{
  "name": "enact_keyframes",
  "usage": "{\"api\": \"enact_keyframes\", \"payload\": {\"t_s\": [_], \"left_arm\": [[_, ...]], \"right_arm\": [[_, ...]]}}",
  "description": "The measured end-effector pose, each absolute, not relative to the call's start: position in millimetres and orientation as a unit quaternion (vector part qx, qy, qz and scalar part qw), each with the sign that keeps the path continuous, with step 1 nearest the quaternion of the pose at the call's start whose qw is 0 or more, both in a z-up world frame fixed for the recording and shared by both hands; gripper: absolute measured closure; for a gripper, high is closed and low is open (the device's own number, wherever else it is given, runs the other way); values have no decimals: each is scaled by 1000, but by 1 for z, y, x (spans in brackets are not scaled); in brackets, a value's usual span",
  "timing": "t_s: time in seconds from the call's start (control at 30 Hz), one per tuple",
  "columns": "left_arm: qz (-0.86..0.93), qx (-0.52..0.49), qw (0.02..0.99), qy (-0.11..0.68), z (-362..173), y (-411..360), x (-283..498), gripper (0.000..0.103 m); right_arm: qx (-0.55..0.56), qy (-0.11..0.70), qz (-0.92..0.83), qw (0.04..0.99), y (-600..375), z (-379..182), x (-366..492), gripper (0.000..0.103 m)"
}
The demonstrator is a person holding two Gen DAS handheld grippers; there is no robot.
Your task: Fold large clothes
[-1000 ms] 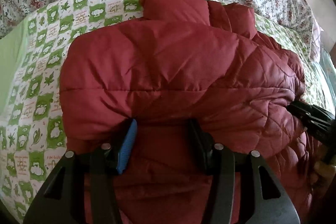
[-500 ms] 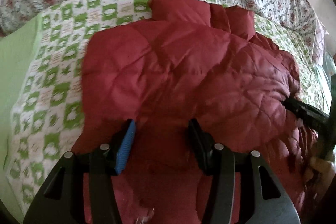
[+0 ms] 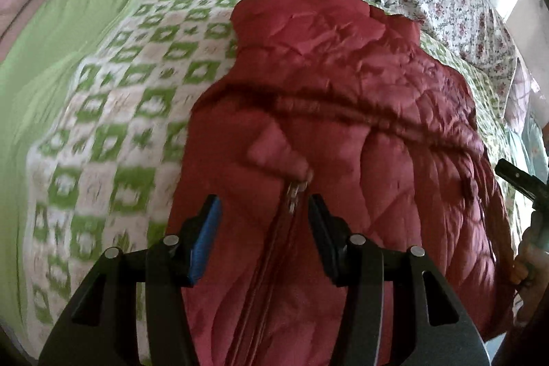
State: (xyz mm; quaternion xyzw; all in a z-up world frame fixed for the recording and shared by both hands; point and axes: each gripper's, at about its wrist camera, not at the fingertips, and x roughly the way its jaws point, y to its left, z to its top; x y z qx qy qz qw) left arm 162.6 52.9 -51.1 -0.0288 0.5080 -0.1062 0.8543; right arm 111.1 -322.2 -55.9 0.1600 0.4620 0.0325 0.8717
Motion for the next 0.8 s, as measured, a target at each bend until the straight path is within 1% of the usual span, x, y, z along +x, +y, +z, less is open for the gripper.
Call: {"api": "enact_keyframes", "payload": {"t_s": [0.27,0.53,0.63,0.8], "left_arm": [[-105,-28,859,500,-43,68,129,52],[-96,-33,859,501,-43,85,106,52],[-92,-38,857,506,-47,92,100,52],[-87,-42,852,514,-54,101,92,50]], "right_arm": [[172,461,15,871,-331,-48,69,34],[150,468,-8,871,-332,-41,28,31],[134,473,-20,871,-333,-41,8,25],[133,488,-37,862,-338,-48,-22,24]]}}
